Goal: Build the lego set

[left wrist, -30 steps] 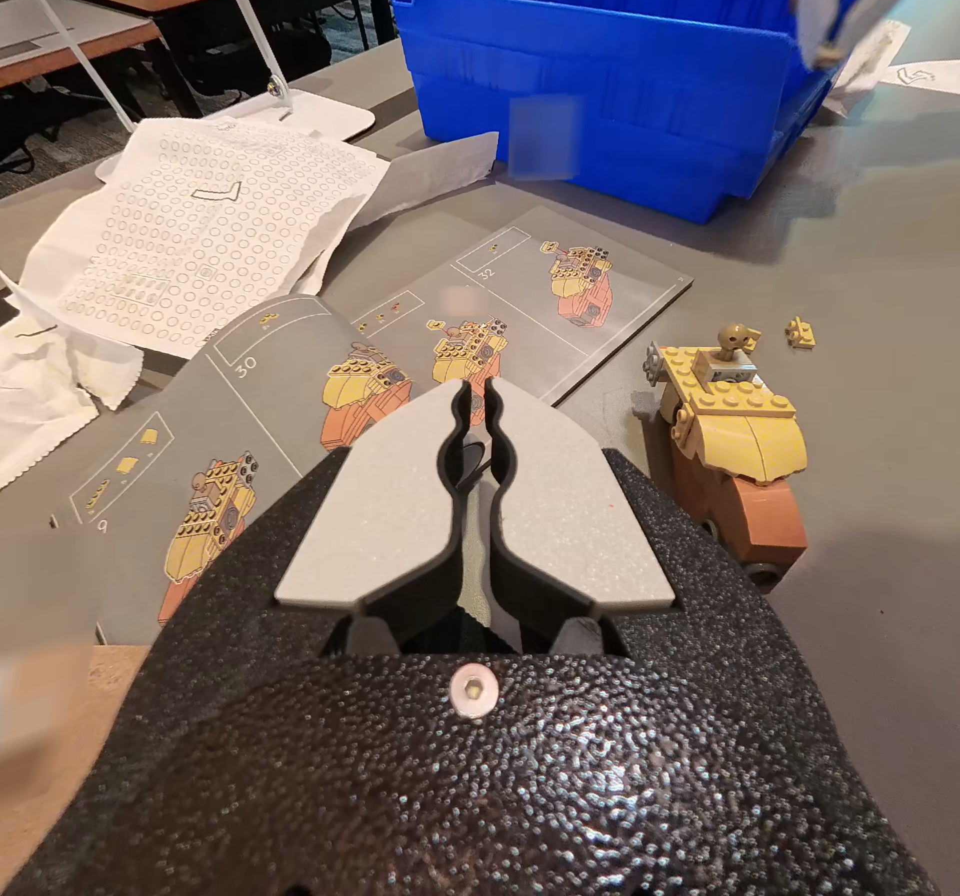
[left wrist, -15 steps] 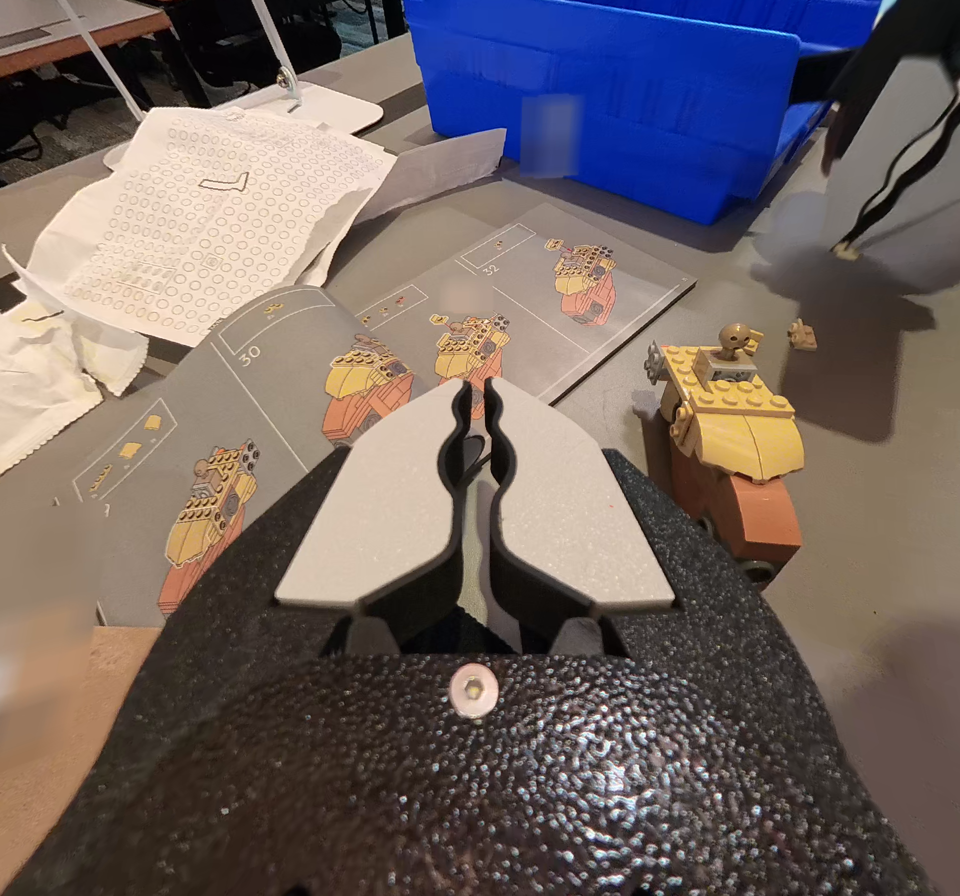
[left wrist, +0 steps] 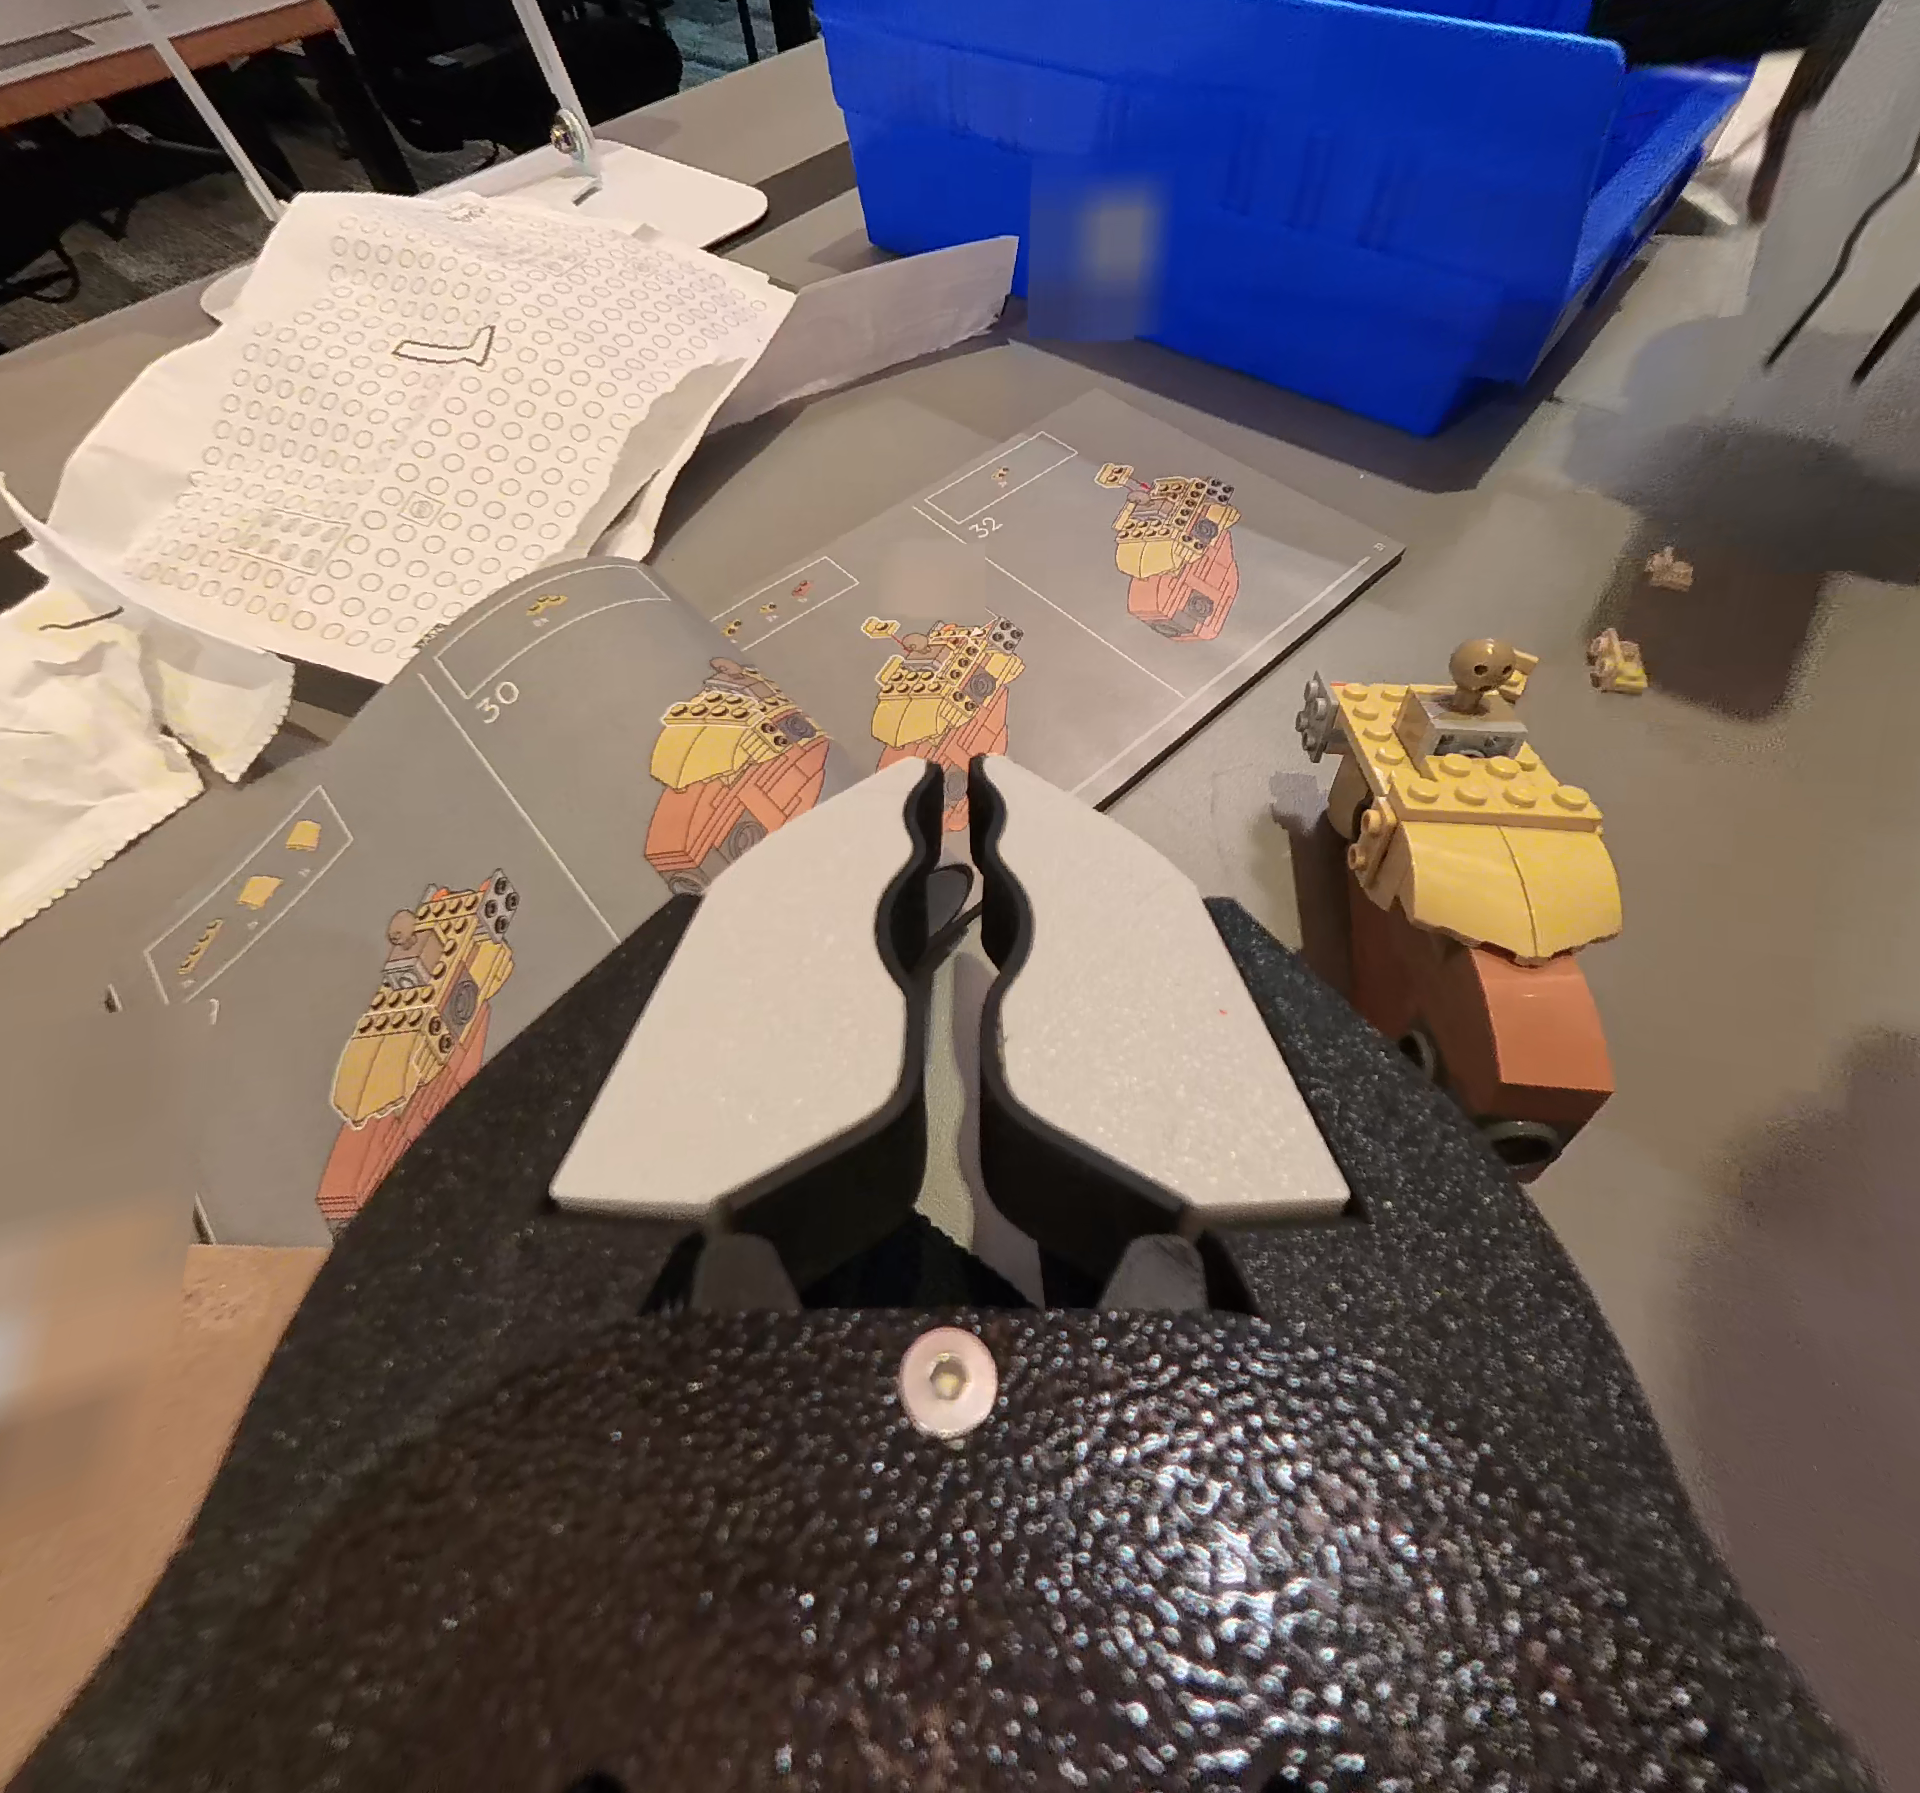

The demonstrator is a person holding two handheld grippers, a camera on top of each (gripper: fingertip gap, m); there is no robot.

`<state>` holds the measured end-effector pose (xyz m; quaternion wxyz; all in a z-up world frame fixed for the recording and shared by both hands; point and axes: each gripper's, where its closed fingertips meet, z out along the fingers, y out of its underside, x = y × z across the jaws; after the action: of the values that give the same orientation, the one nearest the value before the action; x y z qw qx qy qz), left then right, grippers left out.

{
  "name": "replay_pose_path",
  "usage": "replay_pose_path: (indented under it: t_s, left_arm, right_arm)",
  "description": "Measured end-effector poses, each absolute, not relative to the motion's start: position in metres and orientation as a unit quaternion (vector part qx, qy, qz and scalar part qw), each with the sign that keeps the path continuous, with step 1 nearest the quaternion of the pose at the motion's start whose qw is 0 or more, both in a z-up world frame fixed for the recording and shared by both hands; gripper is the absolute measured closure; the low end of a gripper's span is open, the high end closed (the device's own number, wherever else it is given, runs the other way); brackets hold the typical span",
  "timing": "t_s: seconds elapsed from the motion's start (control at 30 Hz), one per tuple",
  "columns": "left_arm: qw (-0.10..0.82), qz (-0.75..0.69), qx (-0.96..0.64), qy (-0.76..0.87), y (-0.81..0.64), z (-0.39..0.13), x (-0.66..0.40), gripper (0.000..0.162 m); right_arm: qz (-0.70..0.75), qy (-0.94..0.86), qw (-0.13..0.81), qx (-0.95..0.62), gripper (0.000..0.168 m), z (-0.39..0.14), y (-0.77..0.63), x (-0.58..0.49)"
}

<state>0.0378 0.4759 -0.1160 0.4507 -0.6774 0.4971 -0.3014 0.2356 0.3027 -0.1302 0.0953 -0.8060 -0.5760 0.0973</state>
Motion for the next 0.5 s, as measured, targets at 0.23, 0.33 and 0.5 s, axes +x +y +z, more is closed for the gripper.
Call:
replay_pose_path:
  t_s: [0.23,0.33,0.5]
  left_arm:
    - [0.446,-0.296,-0.684,0.496,0.482,-0.118,0.039,0.158]
    - [0.44,-0.297,-0.688,0.495,0.484,-0.12,0.04,0.158]
    - [0.426,-0.296,-0.696,0.497,0.485,-0.124,0.041,0.157]
  right_arm:
    - [0.105,-0.519,0.189,-0.827,0.151,-0.083,0.342,0.31]
    - [0.1,-0.521,0.19,-0.826,0.151,-0.083,0.359,0.333]
    - [0.097,-0.55,0.178,-0.81,0.152,-0.093,0.382,0.355]
